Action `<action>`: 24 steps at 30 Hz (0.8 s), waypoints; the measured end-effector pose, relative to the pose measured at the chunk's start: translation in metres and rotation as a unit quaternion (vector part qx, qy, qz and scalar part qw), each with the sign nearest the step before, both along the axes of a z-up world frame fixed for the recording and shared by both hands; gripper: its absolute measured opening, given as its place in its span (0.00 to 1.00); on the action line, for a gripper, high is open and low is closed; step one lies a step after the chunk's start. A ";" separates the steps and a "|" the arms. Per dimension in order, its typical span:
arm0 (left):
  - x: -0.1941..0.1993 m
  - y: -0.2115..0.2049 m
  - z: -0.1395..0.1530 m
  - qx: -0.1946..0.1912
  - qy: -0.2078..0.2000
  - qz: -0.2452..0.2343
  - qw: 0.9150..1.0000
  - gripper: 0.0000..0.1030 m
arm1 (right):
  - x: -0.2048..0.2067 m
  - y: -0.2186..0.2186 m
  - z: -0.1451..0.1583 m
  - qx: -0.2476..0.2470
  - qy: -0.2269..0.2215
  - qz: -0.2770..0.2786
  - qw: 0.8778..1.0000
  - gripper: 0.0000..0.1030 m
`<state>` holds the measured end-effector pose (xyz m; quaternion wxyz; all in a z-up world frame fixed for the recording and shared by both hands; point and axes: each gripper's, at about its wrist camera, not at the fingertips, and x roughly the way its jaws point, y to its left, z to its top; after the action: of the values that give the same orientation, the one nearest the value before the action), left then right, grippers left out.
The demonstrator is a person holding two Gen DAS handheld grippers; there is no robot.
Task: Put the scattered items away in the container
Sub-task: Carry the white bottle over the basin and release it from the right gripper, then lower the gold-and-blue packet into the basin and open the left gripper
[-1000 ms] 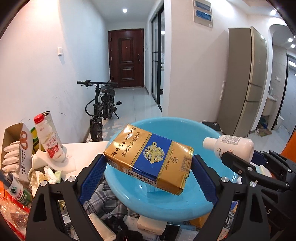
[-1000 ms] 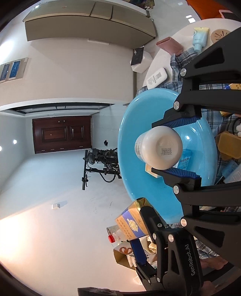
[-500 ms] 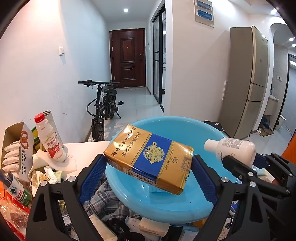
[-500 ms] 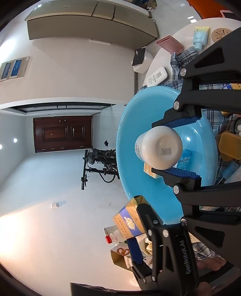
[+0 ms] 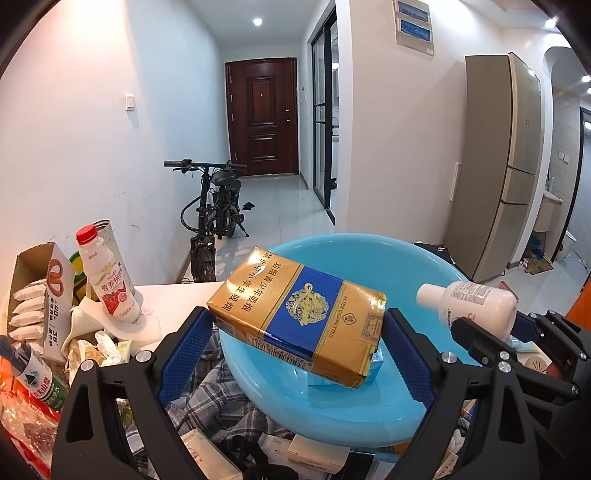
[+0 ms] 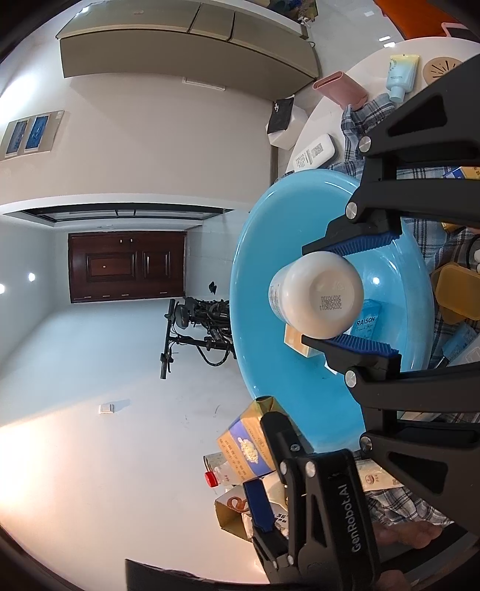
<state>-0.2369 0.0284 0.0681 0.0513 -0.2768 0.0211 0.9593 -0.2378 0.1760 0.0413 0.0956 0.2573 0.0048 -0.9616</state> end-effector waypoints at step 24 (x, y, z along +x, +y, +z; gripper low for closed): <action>0.001 -0.002 0.003 0.008 0.003 0.005 1.000 0.89 | 0.007 0.010 -0.006 0.000 0.008 -0.019 1.000 0.88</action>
<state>-0.2356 0.0261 0.0708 0.0489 -0.2740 0.0119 0.9604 -0.2311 0.1861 0.0358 0.0774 0.2492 0.0008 -0.9654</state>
